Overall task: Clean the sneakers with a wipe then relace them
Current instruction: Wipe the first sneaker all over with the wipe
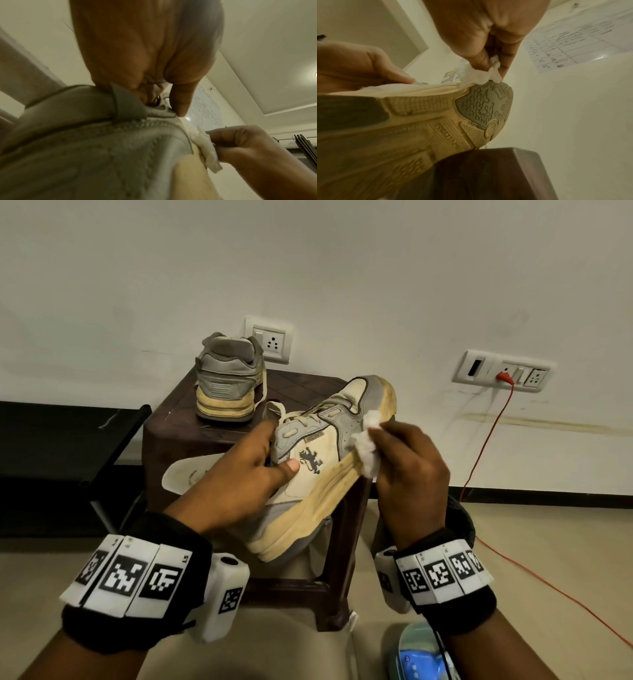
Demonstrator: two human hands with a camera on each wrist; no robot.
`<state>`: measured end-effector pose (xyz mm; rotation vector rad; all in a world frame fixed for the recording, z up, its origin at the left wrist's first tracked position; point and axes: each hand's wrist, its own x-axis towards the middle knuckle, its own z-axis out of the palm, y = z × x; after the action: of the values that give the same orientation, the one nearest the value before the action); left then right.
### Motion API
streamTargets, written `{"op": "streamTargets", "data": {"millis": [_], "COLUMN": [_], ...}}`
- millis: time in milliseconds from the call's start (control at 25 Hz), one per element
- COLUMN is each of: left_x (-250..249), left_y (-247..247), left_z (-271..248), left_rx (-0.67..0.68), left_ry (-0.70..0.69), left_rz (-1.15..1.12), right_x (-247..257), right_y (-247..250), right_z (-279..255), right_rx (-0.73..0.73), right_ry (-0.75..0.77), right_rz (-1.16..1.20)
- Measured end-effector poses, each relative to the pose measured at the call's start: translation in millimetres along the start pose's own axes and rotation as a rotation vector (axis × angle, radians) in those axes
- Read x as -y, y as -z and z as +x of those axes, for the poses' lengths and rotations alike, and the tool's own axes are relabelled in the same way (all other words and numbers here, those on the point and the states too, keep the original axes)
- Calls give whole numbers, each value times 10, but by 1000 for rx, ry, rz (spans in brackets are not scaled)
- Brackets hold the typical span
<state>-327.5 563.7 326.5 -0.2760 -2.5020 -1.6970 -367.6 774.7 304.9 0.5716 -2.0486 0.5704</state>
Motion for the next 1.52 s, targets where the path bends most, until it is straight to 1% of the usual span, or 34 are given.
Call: {"op": "streamTargets", "data": {"millis": [80,120,240,320,360,440,520,600,720,800,880,1000,1080,1120,1200,1360,1440,1520], "left_x": [-28,-47,-102,-124,-128,-126,-127,-133,-146,-154,-155,-156,-163,-172,-182,-173,-159,-142], "left_y": [-29,-41,-57,-74,-83,-91,-95,-106,-117,-105,-100,-117,-128,-130,-136,-144,-124,-118], "left_z": [3,7,23,27,29,22,21,30,44,48,46,16,4,1,5,-1,-2,-14], "left_rx": [5,-16,-89,-109,-112,-112,-112,-120,-138,-133,-117,-88,-77,-72,-65,-50,-35,7], "left_ry": [-17,-32,-59,-66,-66,-63,-64,-74,-93,-99,-100,-110,-122,-127,-132,-120,-106,-100], "left_rz": [-14,-23,-47,-39,-34,-25,-23,-28,-50,-59,-83,-78,-63,-64,-64,-46,-52,-63], "right_x": [-43,-27,98,91,61,-38,-149,-181,18,161,155,31,-36,-27,59,312,308,199], "right_y": [42,62,76,58,49,48,82,111,58,1,-10,22,39,46,65,19,11,9], "right_z": [40,10,-155,-182,-156,-69,32,53,-104,-209,-177,-32,55,68,41,-154,-117,-26], "right_rx": [-4,5,69,84,72,21,-35,-50,28,86,74,7,-25,-26,7,128,132,82], "right_ry": [-26,-10,102,138,131,64,-34,-60,64,149,166,60,-15,-30,-12,101,137,82], "right_rz": [21,14,-7,-10,-19,-22,32,83,93,76,44,-23,-16,-16,-24,-9,4,-25]}}
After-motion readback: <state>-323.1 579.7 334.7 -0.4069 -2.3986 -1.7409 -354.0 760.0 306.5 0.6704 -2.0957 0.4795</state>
